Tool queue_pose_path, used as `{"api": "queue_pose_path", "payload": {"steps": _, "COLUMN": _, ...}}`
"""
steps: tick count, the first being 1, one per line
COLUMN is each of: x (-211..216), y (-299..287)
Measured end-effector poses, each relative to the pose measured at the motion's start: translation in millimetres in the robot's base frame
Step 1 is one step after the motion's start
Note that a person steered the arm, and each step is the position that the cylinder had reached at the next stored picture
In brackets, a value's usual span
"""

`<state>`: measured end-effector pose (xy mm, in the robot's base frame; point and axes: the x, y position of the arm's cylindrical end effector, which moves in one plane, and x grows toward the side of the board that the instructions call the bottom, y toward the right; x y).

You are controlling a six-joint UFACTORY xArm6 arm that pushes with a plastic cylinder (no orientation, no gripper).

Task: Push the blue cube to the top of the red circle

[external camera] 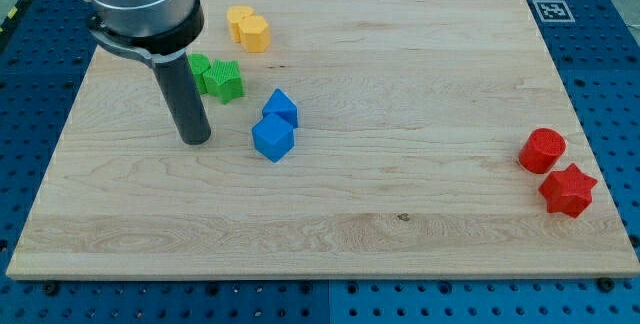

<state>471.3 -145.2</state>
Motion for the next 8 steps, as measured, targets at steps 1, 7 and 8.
{"api": "queue_pose_path", "payload": {"steps": 1, "x": 0, "y": 28}}
{"api": "queue_pose_path", "payload": {"steps": 7, "x": 60, "y": 153}}
{"api": "queue_pose_path", "payload": {"steps": 8, "x": 60, "y": 186}}
